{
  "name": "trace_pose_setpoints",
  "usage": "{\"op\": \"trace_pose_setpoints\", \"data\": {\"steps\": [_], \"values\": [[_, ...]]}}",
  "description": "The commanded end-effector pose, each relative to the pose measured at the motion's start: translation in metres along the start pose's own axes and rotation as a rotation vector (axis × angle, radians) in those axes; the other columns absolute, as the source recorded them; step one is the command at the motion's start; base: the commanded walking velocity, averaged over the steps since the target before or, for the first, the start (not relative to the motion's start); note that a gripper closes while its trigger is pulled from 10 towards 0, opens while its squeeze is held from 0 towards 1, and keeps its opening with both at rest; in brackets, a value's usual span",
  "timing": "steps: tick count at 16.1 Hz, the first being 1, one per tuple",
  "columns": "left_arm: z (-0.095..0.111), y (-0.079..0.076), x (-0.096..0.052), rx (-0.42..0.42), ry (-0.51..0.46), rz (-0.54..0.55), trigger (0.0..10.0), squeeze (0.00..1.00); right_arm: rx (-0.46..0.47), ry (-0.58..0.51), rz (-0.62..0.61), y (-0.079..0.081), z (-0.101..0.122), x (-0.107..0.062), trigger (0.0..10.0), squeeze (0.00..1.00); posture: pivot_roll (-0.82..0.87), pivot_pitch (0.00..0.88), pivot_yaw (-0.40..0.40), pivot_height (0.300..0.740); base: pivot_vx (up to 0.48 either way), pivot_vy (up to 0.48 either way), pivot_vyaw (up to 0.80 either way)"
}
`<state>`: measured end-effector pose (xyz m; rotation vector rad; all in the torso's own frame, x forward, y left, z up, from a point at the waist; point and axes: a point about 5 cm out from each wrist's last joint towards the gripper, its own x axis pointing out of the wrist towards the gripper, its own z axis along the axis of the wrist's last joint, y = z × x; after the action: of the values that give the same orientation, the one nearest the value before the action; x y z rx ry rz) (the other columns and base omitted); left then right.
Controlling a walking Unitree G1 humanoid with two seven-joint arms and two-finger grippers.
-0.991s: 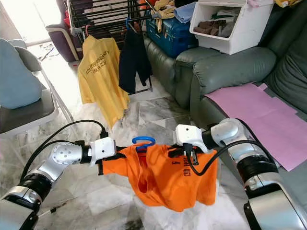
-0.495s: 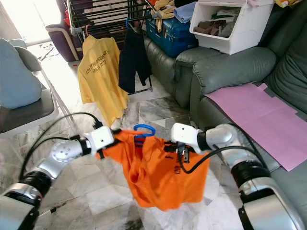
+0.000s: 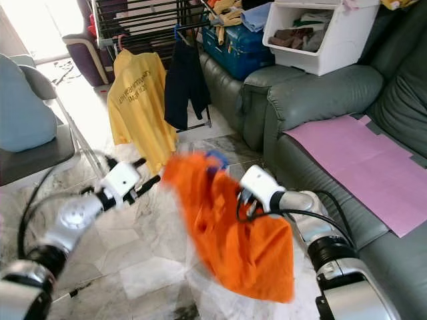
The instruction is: Hang hanger
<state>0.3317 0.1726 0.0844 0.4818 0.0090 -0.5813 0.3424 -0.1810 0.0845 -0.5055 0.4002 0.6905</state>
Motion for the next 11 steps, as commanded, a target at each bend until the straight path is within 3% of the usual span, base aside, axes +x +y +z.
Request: {"op": "trace_pose_setpoints", "data": {"steps": [1, 3, 4, 5, 6, 7, 8, 11], "values": [[-0.006, 0.007, -0.005, -0.064, 0.026, 0.075, 10.0, 1.0, 0.047, -0.039, -0.056, -0.001, 0.005, 0.001, 0.0, 0.0, -0.17, 0.0, 0.084, 0.74, 0.0, 0.0, 0.0], [-0.018, 0.012, -0.014, -0.294, 0.041, 0.287, 10.0, 1.0, 0.139, -0.066, -0.177, -0.001, 0.0, 0.001, 0.0, 0.0, -0.18, 0.0, 0.092, 0.74, 0.0, 0.0, 0.0], [-0.019, 0.013, -0.015, -0.326, 0.033, 0.311, 10.0, 1.0, 0.154, -0.077, -0.191, -0.001, 0.0, 0.0, 0.0, 0.0, -0.17, 0.0, 0.093, 0.74, 0.0, 0.0, 0.0], [-0.024, 0.015, -0.02, -0.468, 0.023, 0.363, 10.0, 1.0, 0.244, -0.107, -0.262, 0.001, -0.001, 0.003, 0.0, 0.0, -0.17, 0.0, 0.089, 0.74, 0.0, 0.0, 0.0], [-0.025, 0.015, -0.02, -0.494, 0.025, 0.378, 10.0, 1.0, 0.298, -0.111, -0.312, 0.003, -0.002, 0.006, 2.2, 0.0, -0.17, 0.0, 0.087, 0.74, 0.0, 0.0, 0.0], [-0.025, 0.014, -0.02, -0.509, 0.026, 0.386, 10.0, 1.0, 0.343, -0.116, -0.349, 0.005, -0.002, 0.008, 5.4, 0.0, -0.17, 0.0, 0.088, 0.74, 0.0, 0.0, 0.0], [-0.024, 0.014, -0.02, -0.512, 0.026, 0.405, 10.0, 1.0, 0.377, -0.133, -0.387, 0.005, 0.0, 0.008, 10.0, 0.0, -0.17, 0.0, 0.091, 0.74, 0.0, 0.0, 0.0], [-0.021, 0.005, -0.019, -0.591, -0.001, 0.441, 10.0, 1.0, 0.437, -0.187, -0.577, -0.004, 0.005, 0.003, 10.0, 0.0, -0.16, 0.0, 0.082, 0.74, 0.0, 0.0, 0.0]]}}
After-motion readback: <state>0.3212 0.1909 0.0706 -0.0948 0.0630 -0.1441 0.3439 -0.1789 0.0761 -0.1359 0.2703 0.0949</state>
